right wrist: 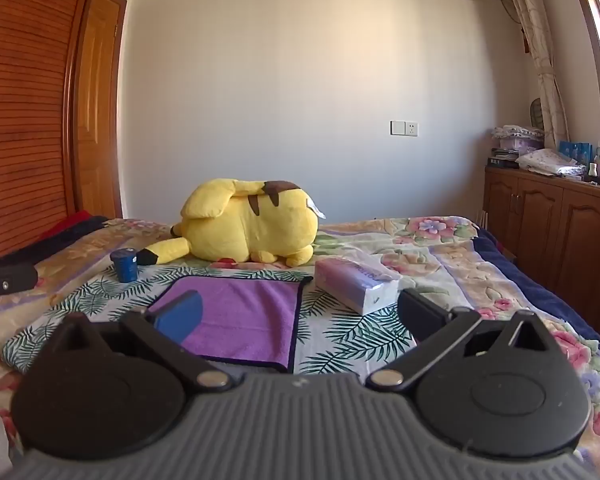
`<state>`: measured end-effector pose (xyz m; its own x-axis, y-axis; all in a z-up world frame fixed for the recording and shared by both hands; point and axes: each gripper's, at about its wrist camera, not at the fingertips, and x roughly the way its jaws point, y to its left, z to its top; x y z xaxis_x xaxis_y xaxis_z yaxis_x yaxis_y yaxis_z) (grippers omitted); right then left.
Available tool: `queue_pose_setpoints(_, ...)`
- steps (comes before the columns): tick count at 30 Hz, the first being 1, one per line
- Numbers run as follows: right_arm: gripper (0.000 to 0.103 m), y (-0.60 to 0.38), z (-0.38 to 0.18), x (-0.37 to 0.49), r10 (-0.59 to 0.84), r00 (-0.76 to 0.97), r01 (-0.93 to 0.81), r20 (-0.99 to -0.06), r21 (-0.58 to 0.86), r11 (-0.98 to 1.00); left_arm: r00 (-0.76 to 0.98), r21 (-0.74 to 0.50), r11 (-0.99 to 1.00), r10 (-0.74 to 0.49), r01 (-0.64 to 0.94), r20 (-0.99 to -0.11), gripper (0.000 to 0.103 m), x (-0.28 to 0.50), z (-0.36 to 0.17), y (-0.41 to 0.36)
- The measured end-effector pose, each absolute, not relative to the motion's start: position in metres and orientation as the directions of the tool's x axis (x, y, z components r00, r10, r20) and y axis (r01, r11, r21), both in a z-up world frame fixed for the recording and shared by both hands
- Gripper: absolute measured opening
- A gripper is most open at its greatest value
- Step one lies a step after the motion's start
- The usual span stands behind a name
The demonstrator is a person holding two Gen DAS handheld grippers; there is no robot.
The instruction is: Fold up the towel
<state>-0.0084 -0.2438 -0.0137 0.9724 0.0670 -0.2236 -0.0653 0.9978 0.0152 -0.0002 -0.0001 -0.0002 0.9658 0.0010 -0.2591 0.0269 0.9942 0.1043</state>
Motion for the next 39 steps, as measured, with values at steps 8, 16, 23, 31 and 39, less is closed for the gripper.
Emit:
queue_pose_setpoints(8, 0.103, -0.2439, -0.0147, -0.0085, 0.067, 0.973, -0.066, -0.223, 0.013, 0.998, 0.965, 0.105, 0.994, 0.001, 0.027, -0.262, 0.087, -0.0001, -0.0001, -0.0002)
queue_pose_setpoints(16, 0.103, -0.2445, -0.0153, -0.0077, 0.068, 0.972, -0.065, -0.227, 0.018, 0.998, 0.965, 0.106, 0.994, 0.002, 0.027, -0.264, 0.087, -0.0003, 0.0, -0.0003)
queue_pose_setpoints(23, 0.103, -0.2436, -0.0173, -0.0077, 0.067, 0.972, -0.065, -0.227, 0.019, 0.998, 0.964, 0.106, 0.994, 0.002, 0.027, -0.265, 0.087, -0.0003, 0.0, -0.0004)
queue_pose_setpoints(31, 0.103, -0.244, -0.0148, -0.0084, 0.067, 0.972, -0.064, -0.227, 0.02, 0.998, 0.964, 0.107, 0.994, 0.002, 0.027, -0.265, 0.087, -0.0003, 0.0, -0.0004)
queue_pose_setpoints(39, 0.103, -0.2437, -0.0153, -0.0078, 0.066, 0.972, -0.063, -0.227, 0.02, 0.998, 0.964, 0.108, 0.994, 0.003, 0.026, -0.265, 0.087, -0.0003, 0.0, -0.0004)
